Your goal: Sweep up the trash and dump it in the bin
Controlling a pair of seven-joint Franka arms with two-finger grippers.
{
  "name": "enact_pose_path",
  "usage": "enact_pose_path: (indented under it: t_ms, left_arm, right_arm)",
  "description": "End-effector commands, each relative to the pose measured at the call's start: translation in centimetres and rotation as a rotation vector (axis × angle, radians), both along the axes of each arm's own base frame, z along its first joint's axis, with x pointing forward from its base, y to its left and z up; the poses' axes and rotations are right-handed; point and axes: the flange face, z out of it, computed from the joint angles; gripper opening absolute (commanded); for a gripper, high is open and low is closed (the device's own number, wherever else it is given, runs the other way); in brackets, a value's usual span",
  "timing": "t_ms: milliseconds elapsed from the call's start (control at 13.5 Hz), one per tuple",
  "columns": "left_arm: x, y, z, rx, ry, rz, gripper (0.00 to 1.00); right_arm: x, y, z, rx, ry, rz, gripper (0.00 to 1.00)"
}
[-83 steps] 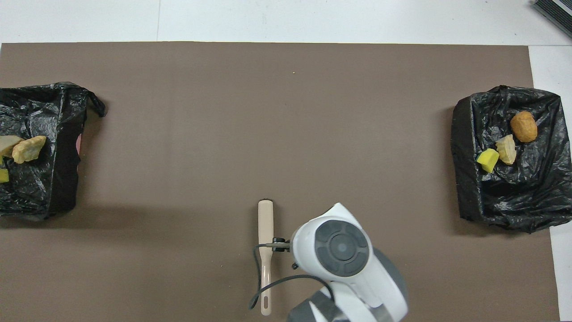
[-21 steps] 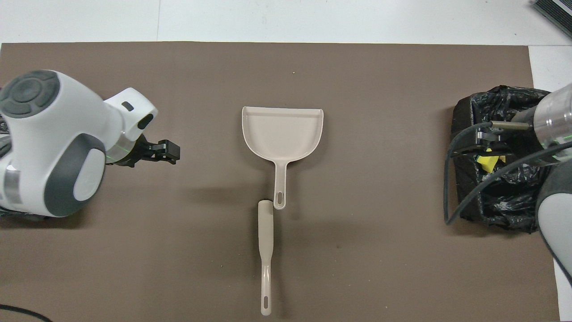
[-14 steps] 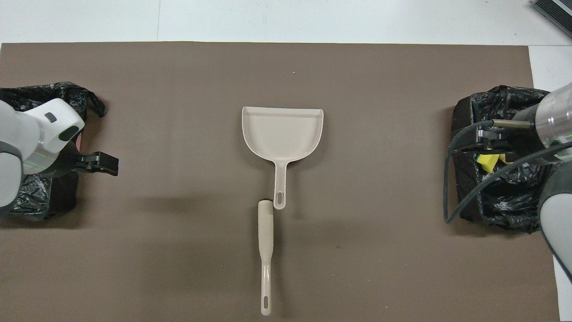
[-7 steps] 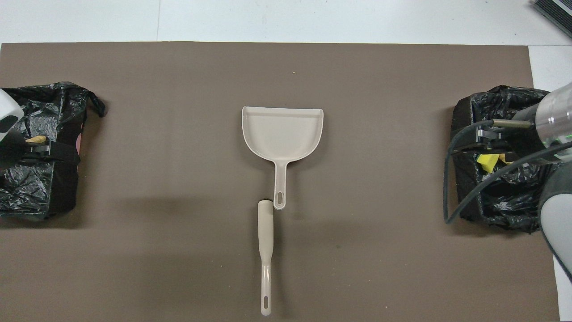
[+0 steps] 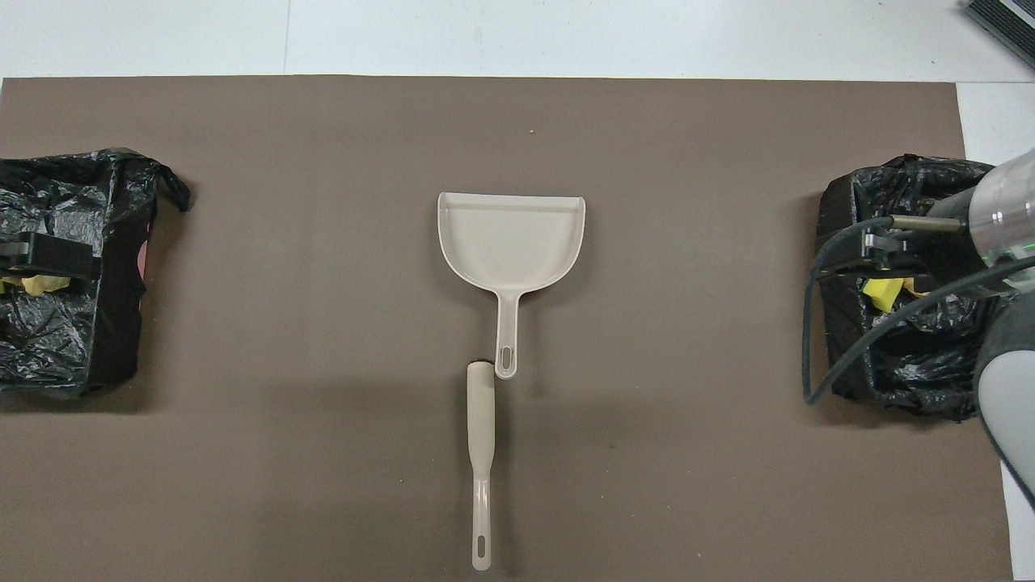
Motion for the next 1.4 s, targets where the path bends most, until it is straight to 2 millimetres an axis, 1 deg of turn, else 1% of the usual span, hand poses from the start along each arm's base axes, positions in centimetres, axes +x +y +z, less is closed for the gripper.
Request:
enact_pose_path:
  t_ms: [0, 74, 148, 221, 295, 369, 664, 1033, 1329]
  left_arm:
    - [-1.1, -0.3, 1.8, -0.007, -0.009, 0.015, 1.00]
    - [-1.5, -0.4, 2.1, -0.007, -0.007, 0.017, 1.00]
    - [-1.8, -1.3, 2.6, -0.009, -0.018, 0.015, 1.00]
    - [-2.6, -1.3, 2.8, -0.008, -0.018, 0.011, 1.00]
    - [-3.3, -1.1, 2.0, -0.005, -0.003, 0.006, 1.00]
    - [-3.8, -1.1, 1.8, -0.005, -0.003, 0.005, 1.00]
    - [-3.6, -1.5, 1.9, -0.006, -0.001, 0.019, 1.00]
    - [-4.3, -1.5, 1.7, -0.004, 0.031, 0.014, 1.00]
    - [-4.3, -1.7, 1.6, -0.004, 0.037, 0.015, 1.00]
  right_arm:
    - [0.3, -0.1, 0.3, 0.024, -0.009, 0.012, 1.00]
    - [0.3, -0.1, 0.3, 0.024, -0.009, 0.012, 1.00]
    - [0.3, -0.1, 0.3, 0.024, -0.009, 0.012, 1.00]
    - [0.3, 0.0, 0.3, 0.023, -0.010, 0.012, 1.00]
    - [0.3, 0.0, 0.3, 0.021, -0.010, 0.012, 1.00]
    - [0.3, 0.1, 0.3, 0.017, -0.010, 0.013, 1.00]
    - [0.3, 0.0, 0.2, 0.009, -0.011, 0.013, 1.00]
    - [0.3, 0.1, 0.2, 0.017, -0.010, 0.013, 1.00]
    - [0.3, 0.0, 0.2, 0.023, -0.011, 0.012, 1.00]
